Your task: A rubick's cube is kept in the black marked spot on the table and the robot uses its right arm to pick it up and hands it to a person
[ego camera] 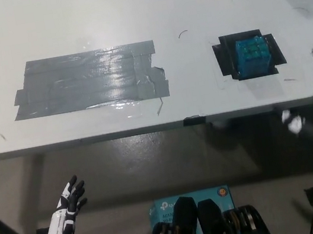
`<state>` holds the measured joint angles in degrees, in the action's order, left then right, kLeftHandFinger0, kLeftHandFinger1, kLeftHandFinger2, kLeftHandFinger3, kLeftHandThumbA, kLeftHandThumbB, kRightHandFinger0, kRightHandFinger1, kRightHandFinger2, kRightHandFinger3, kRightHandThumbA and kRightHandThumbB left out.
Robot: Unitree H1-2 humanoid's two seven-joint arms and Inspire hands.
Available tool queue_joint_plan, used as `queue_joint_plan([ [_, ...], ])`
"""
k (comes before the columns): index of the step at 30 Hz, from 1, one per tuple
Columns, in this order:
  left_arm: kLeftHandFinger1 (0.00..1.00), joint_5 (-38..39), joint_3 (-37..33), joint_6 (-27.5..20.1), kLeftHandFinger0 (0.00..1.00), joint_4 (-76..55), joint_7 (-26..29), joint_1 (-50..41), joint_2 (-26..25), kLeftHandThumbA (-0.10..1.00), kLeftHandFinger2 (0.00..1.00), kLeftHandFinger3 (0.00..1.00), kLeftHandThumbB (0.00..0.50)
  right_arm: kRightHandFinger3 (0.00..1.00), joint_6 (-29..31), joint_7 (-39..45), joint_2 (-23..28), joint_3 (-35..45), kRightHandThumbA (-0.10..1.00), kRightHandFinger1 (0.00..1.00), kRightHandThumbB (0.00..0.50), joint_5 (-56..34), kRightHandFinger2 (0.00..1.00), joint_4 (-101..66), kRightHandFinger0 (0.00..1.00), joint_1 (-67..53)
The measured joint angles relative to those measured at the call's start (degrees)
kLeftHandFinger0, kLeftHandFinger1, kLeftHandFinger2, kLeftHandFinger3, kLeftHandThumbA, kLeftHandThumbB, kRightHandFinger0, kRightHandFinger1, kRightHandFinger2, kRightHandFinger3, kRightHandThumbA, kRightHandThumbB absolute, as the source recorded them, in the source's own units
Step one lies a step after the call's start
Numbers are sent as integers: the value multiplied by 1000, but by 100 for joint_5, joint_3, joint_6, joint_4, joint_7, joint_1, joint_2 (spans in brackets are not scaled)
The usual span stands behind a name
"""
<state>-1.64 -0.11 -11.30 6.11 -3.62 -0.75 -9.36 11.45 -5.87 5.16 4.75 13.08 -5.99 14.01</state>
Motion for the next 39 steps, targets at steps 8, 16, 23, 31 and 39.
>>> queue_joint_plan([
  [8, 1000, -1, 4, -10, 973, 0, 0, 18, 0, 969, 1000, 1000, 181, 1000, -514, -184, 19, 71, 899, 1000, 426, 301, 1000, 865, 1000, 1218],
  [16, 1000, 4, 6, -10, 978, -1, -4, 132, 0, 966, 1000, 1000, 183, 1000, -731, -591, -35, 80, 841, 1000, 489, 404, 1000, 2622, 1000, 2232],
  [23, 1000, 6, 7, -12, 974, -3, -4, 165, -1, 971, 1000, 1000, 186, 1000, -730, -791, -115, 78, 887, 1000, 500, 337, 1000, 3802, 1000, 2571],
  [31, 1000, 5, 7, -12, 982, -8, -5, 177, -1, 977, 1000, 1000, 198, 1000, -724, -1046, -137, 83, 847, 1000, 466, 263, 1000, 4969, 1000, 2884],
  [39, 1000, 4, 6, -12, 978, -10, -5, 189, -1, 980, 1000, 1000, 191, 1000, -560, -1289, -132, 98, 866, 1000, 495, 114, 1000, 5758, 1000, 3189],
])
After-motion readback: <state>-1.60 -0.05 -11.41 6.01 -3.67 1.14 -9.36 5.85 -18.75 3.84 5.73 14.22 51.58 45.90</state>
